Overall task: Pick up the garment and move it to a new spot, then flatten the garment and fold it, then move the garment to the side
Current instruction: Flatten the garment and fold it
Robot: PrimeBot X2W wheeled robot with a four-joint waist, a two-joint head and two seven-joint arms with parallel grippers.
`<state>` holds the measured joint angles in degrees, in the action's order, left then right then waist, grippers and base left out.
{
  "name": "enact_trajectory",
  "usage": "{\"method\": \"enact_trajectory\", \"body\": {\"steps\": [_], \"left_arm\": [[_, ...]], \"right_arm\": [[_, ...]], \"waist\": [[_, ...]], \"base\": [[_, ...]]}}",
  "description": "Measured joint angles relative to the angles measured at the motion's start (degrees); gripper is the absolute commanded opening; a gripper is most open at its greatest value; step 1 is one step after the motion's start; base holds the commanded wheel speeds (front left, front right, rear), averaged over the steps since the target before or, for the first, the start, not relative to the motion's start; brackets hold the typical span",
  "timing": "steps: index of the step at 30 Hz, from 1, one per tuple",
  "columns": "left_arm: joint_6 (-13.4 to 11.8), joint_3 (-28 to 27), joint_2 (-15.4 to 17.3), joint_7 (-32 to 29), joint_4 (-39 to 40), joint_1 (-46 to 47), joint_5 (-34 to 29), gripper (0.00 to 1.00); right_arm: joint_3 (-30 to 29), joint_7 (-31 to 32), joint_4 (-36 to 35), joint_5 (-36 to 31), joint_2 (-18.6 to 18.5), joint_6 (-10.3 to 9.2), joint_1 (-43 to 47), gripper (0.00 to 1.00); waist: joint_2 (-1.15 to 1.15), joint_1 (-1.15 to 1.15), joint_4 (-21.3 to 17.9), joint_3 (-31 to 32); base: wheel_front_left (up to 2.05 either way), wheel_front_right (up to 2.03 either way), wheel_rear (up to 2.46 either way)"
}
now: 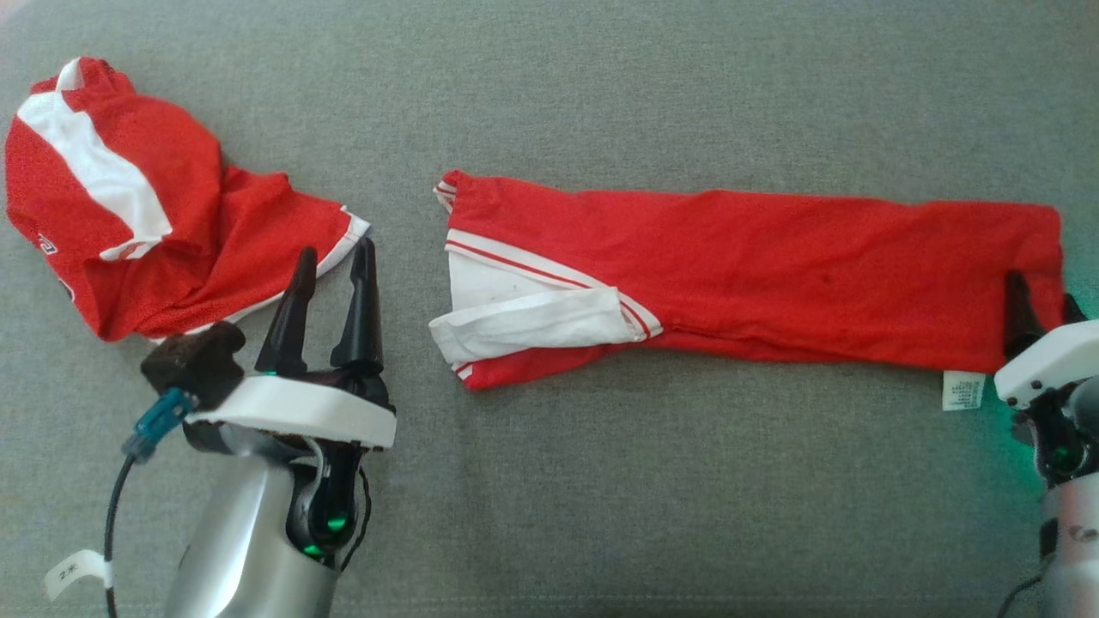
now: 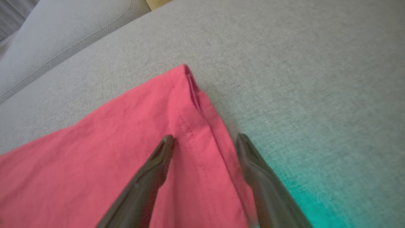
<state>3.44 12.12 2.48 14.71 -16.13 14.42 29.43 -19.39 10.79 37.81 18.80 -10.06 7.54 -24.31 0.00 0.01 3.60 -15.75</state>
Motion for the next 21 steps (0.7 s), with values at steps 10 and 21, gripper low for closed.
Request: {"method": "enact_trajectory", "body": {"steps": [10,21], "left_arm": [[-0.43,-0.15,-0.04,0.00,-0.27,1.09,0.49,1.00],[-0.44,-1.14,-0.08,0.00,-0.26,1.55,0.49,1.00]], "right_arm": [[0.68,4.98,-1.08,2.15,-0.01,0.00,-1.00,0.00],[-5.67,1.96,-0.37,-4.00,-3.67,0.00,-0.96,0.00]], "waist": [[0.00,0.00,-0.64,-0.62],[0.00,-0.01,-1.09,-0.21]], "base": [[0.00,0.00,0.00],[0.00,0.00,0.00]]}}
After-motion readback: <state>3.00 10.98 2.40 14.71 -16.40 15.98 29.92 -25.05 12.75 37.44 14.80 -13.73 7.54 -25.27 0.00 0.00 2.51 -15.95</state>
